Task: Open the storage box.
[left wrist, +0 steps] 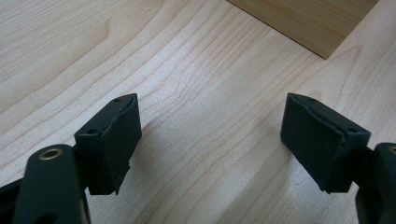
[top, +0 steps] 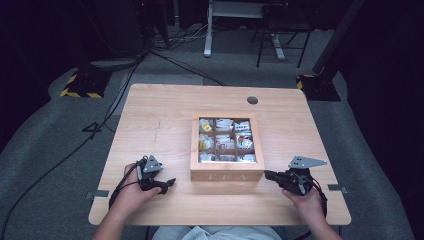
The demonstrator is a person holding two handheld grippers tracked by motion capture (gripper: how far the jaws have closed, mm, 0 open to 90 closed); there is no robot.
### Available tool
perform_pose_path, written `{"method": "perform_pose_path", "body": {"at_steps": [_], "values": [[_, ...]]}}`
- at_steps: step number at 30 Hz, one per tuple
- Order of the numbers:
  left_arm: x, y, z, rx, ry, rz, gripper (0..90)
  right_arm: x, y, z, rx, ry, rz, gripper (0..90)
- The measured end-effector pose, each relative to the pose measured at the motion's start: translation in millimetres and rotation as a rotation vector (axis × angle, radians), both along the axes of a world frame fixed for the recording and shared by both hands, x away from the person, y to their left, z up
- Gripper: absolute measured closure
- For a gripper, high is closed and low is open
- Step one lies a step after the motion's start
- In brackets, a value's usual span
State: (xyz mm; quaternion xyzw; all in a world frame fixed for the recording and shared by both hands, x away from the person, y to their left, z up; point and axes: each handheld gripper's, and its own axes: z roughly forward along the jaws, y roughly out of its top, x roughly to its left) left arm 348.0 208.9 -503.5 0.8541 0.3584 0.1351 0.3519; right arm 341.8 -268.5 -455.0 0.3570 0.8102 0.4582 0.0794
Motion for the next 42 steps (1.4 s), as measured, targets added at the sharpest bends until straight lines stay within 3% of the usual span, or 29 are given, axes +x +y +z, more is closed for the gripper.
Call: {"method": "perform_pose_path", "body": {"at_steps": [9, 12, 14, 35, 42], "values": [[0.1, -0.2, 0.0, -0.001, 0.000, 0.003, 21.0, -0.3, -0.3, 2.5, -0.006, -0.003, 0.003, 90.0], [0.2, -0.4, -0.1, -0.001, 0.001, 0.003, 21.0, 0.7, 0.1, 3.2, 0.020, 0.017, -0.006, 90.0], [0.2, -0.4, -0.1, -0.002, 0.001, 0.003, 21.0, 0.5, 0.9, 4.4, 0.005, 0.005, -0.003, 90.0], [7.0, -4.6, -0.2, -0.005, 0.003, -0.011, 20.9, -0.1, 1.4, 27.5, 0.052, -0.038, -0.026, 90.0], [8.8, -5.5, 0.0, -0.002, 0.003, -0.014, 20.9, 1.0, 3.4, 34.2, 0.035, -0.051, -0.025, 90.0]]}}
